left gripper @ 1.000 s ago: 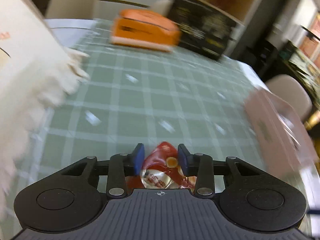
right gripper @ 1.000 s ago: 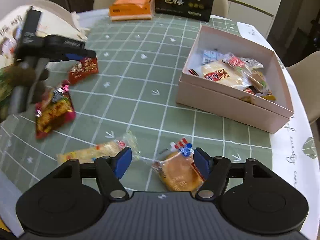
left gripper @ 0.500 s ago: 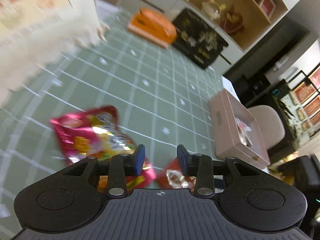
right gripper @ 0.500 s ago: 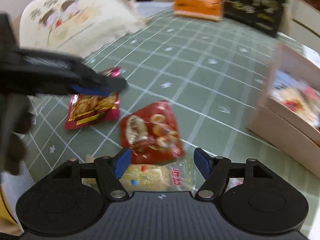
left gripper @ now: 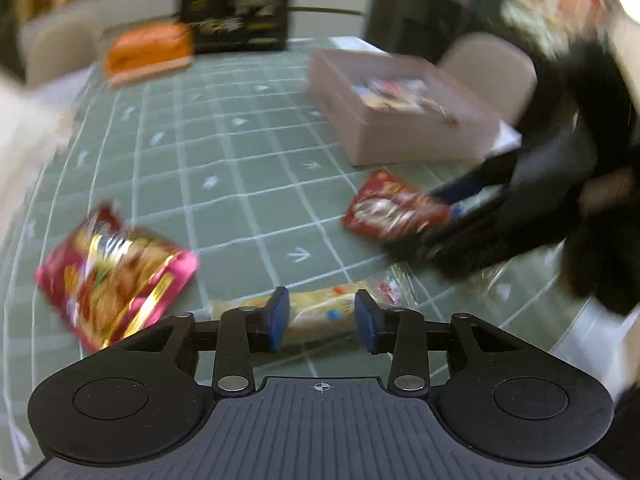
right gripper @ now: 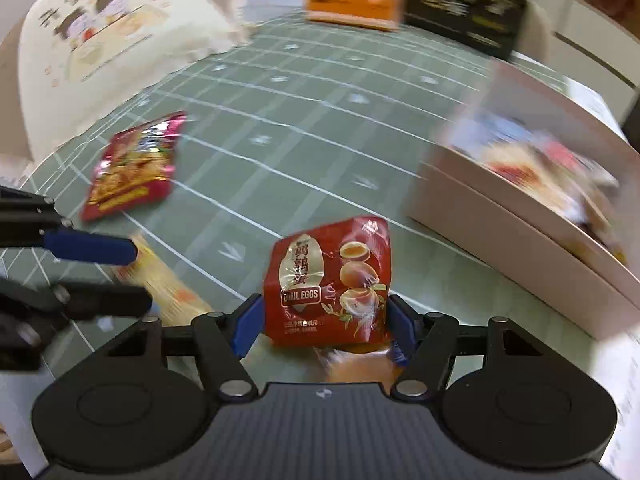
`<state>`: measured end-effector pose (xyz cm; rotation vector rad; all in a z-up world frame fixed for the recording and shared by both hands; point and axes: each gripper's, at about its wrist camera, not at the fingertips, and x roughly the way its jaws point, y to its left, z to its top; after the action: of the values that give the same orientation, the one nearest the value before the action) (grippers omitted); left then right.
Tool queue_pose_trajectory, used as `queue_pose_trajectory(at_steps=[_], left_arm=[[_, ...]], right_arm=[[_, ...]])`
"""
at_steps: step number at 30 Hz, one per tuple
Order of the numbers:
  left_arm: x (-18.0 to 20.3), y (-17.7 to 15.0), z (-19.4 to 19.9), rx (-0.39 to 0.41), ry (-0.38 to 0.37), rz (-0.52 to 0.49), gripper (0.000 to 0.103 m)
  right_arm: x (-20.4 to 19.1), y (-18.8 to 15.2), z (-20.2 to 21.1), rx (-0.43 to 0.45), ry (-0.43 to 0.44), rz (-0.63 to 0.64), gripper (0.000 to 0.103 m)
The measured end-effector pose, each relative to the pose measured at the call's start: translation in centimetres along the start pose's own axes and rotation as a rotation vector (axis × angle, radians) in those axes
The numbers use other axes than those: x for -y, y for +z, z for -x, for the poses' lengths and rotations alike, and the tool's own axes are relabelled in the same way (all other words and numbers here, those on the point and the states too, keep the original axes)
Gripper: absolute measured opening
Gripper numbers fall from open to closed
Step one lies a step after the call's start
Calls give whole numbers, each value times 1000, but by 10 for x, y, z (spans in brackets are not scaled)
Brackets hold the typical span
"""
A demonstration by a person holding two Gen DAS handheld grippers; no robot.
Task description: Organize snacks
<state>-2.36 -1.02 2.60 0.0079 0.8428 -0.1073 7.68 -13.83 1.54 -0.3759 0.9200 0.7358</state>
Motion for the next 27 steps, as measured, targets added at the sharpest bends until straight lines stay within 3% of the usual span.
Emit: queue_pose_trajectory(at_steps=[3,6,11,14,16,20,24,27], left_arm=[[23,7,-11,-34,11,-124,53],[30,13,-23,-74,14,-162,54],[5,24,-30,-91,116,-21,49],[-14,24,-19,-97,46,73,48],[-18,23,-14,-125,10,79,48],[-16,15,-10,-202,47,32,48],[-12,18,-20,-208,56,88,44],[-4,23,-23,-213,29,112,34]], right_arm=[[26,-17,18,7,-12,-52,69],[48,-35,38,30,-16,-111,71],[71,-66,61,57,-48,-182,74],[75,-79,66,58,-16,-231,74],[75,-84,68,64,32,-273,74],[58,-77,54,44,107,-280,74],[37,-64,36,24,67,-224,77],[31,-58,30,36,27,-222,85]])
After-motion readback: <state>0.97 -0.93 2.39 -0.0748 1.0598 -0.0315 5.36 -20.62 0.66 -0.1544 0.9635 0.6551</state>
